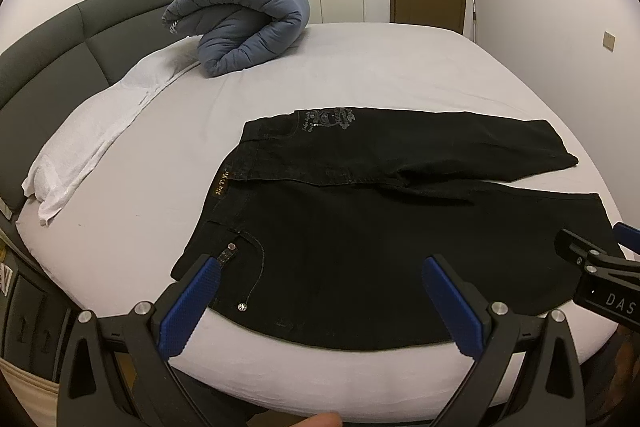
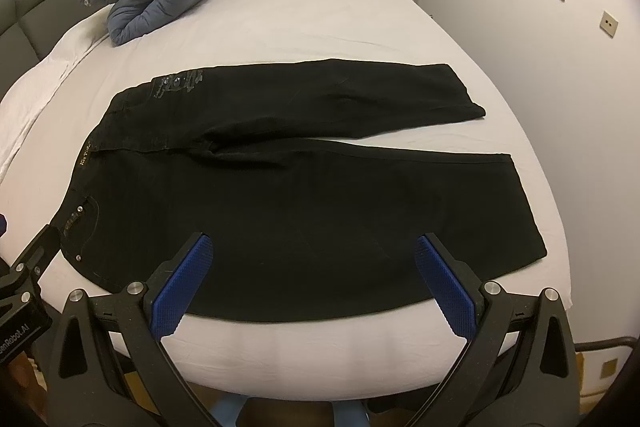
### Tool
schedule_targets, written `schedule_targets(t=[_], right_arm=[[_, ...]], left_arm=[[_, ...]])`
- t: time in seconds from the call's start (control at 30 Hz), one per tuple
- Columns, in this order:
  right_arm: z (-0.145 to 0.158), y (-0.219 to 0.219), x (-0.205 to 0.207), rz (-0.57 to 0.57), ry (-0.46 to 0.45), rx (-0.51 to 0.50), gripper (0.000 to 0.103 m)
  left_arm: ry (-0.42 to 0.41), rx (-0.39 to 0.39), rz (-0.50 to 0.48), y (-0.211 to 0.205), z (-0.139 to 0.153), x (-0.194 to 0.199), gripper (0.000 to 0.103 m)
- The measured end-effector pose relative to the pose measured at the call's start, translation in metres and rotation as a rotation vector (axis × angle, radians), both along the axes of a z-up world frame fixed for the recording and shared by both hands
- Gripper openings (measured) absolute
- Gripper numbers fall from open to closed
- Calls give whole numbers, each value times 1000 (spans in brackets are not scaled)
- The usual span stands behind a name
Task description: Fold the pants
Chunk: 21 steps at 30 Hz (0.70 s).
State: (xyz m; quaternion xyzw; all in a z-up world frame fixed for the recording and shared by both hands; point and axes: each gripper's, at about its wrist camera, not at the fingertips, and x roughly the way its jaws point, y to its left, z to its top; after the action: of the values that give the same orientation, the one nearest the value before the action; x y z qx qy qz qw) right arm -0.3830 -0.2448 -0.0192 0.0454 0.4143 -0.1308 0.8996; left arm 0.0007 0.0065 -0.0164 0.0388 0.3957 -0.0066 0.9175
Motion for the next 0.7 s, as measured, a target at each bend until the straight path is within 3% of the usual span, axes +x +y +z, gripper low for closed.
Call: schedule_targets(t=[0.27,0.43,0.6,0.7], right_arm=[[-2,-4,21,26,11,4,103],[1,-9,48,114,-1,23,103],[10,-26,102,282,-19,75,103],[13,-44,143,379,-14,140,103]], left_arm=[[15,-60,-19,14,-3,26,103],[35,-111,-106,26,-5,71,103],[80,-42,-103,47,-8,140,103],[93,12,-151,57,-8,195,103]])
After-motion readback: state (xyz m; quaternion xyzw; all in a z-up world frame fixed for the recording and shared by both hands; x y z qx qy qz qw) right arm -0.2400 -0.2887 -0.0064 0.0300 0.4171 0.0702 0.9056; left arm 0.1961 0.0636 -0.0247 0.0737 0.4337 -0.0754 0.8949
